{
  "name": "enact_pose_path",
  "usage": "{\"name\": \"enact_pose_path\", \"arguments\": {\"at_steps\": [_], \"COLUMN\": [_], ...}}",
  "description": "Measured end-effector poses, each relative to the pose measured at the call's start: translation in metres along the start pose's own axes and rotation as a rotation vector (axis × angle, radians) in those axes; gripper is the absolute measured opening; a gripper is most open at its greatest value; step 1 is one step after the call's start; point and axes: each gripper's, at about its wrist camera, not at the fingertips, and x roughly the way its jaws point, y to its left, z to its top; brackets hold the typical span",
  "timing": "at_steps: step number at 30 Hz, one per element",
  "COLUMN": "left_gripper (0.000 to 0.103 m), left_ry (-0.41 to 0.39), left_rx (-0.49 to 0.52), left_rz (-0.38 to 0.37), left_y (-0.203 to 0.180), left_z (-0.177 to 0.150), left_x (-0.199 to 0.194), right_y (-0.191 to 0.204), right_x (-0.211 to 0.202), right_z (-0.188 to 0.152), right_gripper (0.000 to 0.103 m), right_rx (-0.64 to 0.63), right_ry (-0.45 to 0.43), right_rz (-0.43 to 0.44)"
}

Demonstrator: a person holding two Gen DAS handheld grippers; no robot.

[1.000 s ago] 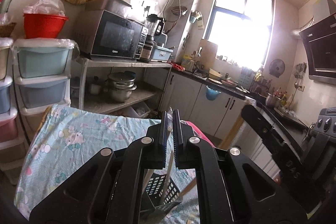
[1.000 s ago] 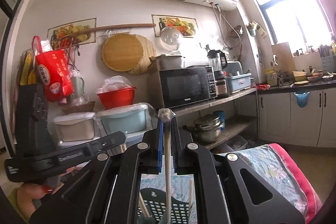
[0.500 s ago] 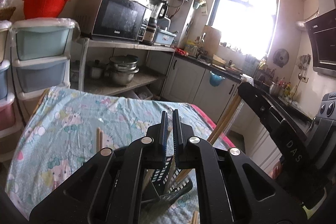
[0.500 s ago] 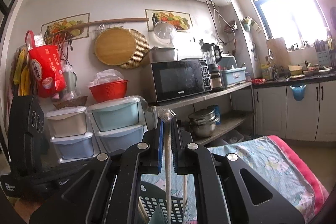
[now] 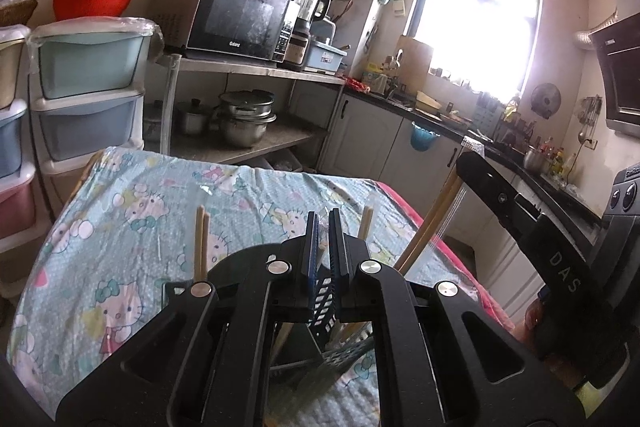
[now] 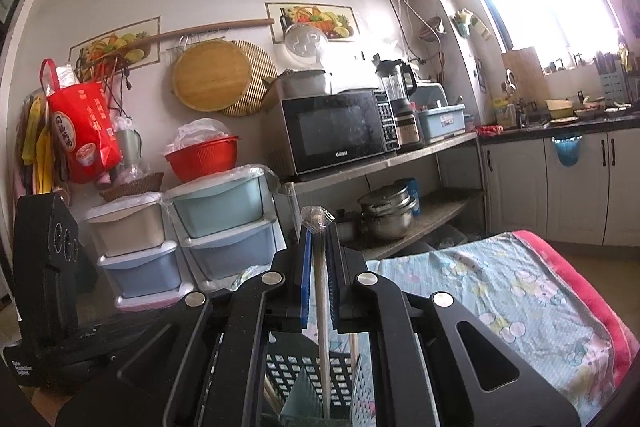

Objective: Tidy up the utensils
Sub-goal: 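Lower the chopsticks into the basket and open the right tool, then move both open tools down toward the loose chopsticks beside the basket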

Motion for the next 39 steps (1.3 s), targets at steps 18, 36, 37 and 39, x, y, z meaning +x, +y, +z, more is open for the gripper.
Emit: {"name": "enact_pose_path", "arguments": {"at_steps": [18, 36, 37, 39], "left_gripper": [0.026, 0.085, 0.087, 0.092], "left_ry": [0.025, -0.024, -0.027, -0.030], "left_rx": [-0.064, -0.108, -0.106, -0.105], "left_rz": [0.024, 0.050, 0.052, 0.052], "left_y": [0.018, 0.027, 0.026, 0.027], "left_z": [-0.017, -0.024, -0.025, -0.025], "left_x": [-0.009, -0.031, -0.033, -0.034], "right_y": [-0.010, -0.008, -0.008, -0.008], "right_x": [-0.011, -0.026, -0.027, -0.030], "right_z": [-0.020, -0.027, -0.028, -0.030], "right_gripper": [0.028, 0.042, 0.044, 0.046], "right_rx": [0.045, 0.041, 0.039, 0.039], "right_ry": [0.098, 0.145, 0.148, 0.151], "right_rz": [0.002, 0.015, 0.016, 0.018]}}
